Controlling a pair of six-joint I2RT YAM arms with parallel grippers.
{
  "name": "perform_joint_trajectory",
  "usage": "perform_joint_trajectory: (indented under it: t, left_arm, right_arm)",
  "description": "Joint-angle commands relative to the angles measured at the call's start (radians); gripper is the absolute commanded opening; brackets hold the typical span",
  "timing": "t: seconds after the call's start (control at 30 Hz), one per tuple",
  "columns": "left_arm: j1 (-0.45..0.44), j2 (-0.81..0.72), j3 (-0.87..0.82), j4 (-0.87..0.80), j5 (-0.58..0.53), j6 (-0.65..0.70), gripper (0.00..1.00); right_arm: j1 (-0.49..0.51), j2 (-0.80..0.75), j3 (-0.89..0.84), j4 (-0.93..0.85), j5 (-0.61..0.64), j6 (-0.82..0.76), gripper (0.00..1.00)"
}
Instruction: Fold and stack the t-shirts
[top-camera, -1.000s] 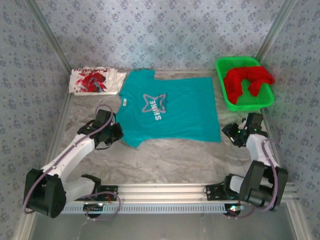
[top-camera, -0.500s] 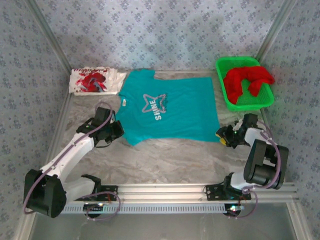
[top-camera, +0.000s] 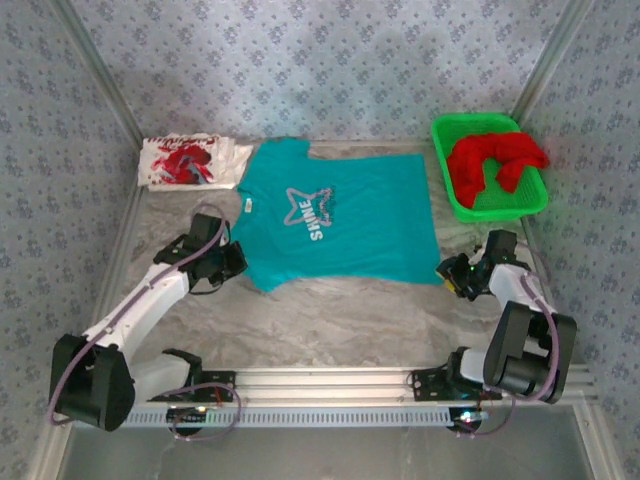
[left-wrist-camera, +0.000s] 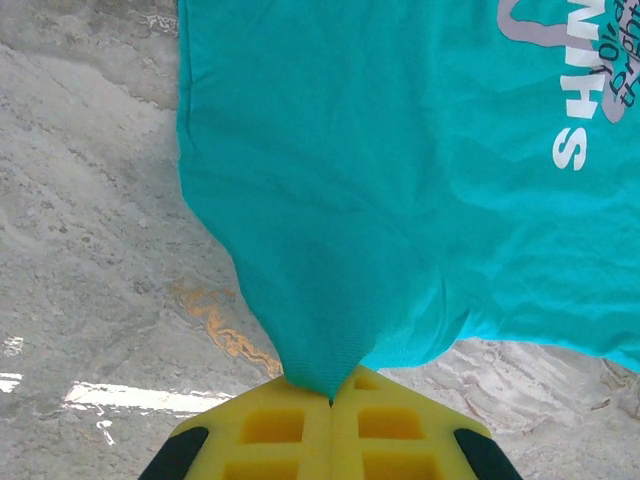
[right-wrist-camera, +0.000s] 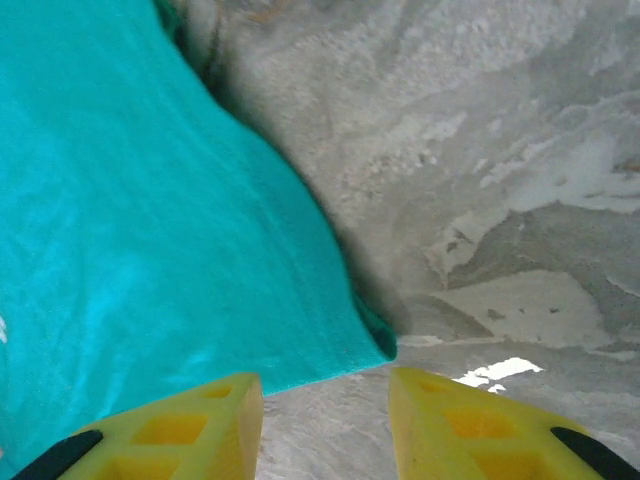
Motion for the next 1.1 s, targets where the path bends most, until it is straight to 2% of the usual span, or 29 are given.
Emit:
perform_joint_trajectory:
  t: [0.0, 0.17, 0.37, 0.6, 1.07]
  left_arm:
    - [0.01, -0.001, -0.002, 0.001, 0.015, 0.032, 0.0]
    - [0.02, 0.008, -0.009, 0.011, 0.03, 0.036, 0.0]
    - [0.022, 0.007, -0.023, 0.023, 0.035, 0.032, 0.0]
    - [0.022, -0.002, -0.038, 0.028, 0.032, 0.026, 0.0]
    - [0.027, -0.005, -0.042, 0.031, 0.027, 0.026, 0.0]
  right_arm:
    - [-0.003, 0.029, -0.026, -0.01, 0.015, 0.026, 0.4]
    - [0.034, 0.08, -0.012, 0.029, 0.001, 0.022, 0.4]
    - [0.053, 0.106, -0.02, 0.08, 0.0, 0.042, 0.32]
    - [0.052, 0.104, -0.027, 0.101, 0.052, 0.049, 0.35]
    - [0.05, 0.101, 0.014, 0.085, 0.093, 0.037, 0.3]
